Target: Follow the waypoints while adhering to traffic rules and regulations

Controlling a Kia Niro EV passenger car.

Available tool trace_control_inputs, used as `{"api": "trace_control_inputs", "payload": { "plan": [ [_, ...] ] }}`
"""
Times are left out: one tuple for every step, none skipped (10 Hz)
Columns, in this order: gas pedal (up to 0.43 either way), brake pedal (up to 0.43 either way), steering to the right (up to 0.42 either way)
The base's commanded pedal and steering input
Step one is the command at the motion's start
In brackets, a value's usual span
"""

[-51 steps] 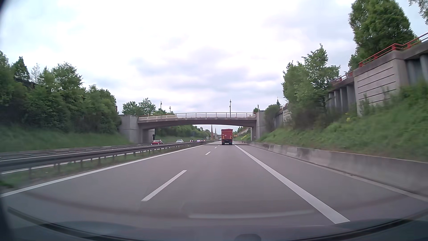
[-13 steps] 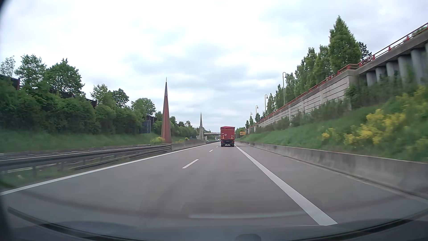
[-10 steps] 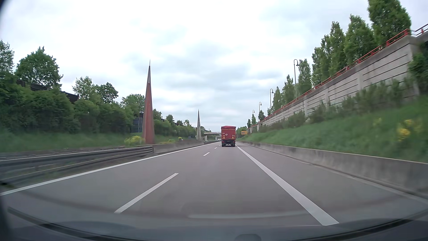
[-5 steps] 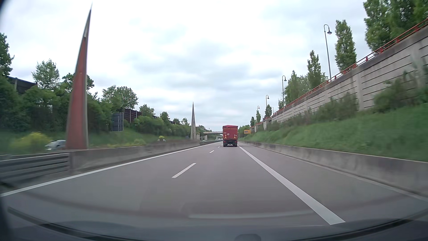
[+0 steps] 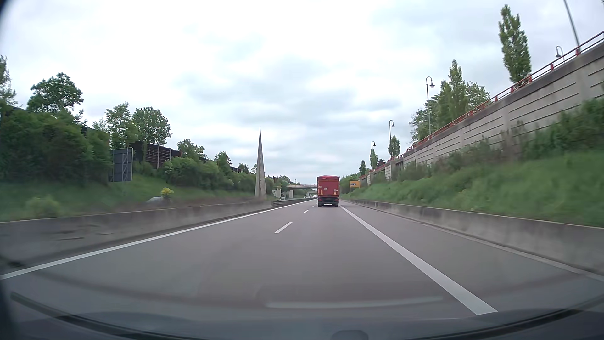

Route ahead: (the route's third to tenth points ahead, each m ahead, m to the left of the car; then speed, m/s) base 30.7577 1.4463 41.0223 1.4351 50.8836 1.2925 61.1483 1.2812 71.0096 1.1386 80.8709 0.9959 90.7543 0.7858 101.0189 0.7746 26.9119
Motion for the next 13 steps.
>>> {"api": "trace_control_inputs", "payload": {
  "plan": [
    [0.130, 0.000, -0.004],
    [0.130, 0.000, -0.004],
    [0.138, 0.000, -0.003],
    [0.138, 0.000, -0.003],
    [0.138, 0.000, -0.003],
    [0.138, 0.000, -0.003],
    [0.138, 0.000, -0.003],
    [0.138, 0.000, -0.003],
    [0.138, 0.000, -0.002],
    [0.130, 0.000, -0.002],
    [0.118, 0.000, -0.002],
    [0.118, 0.000, -0.002],
    [0.118, 0.000, -0.002]
  ]
}}
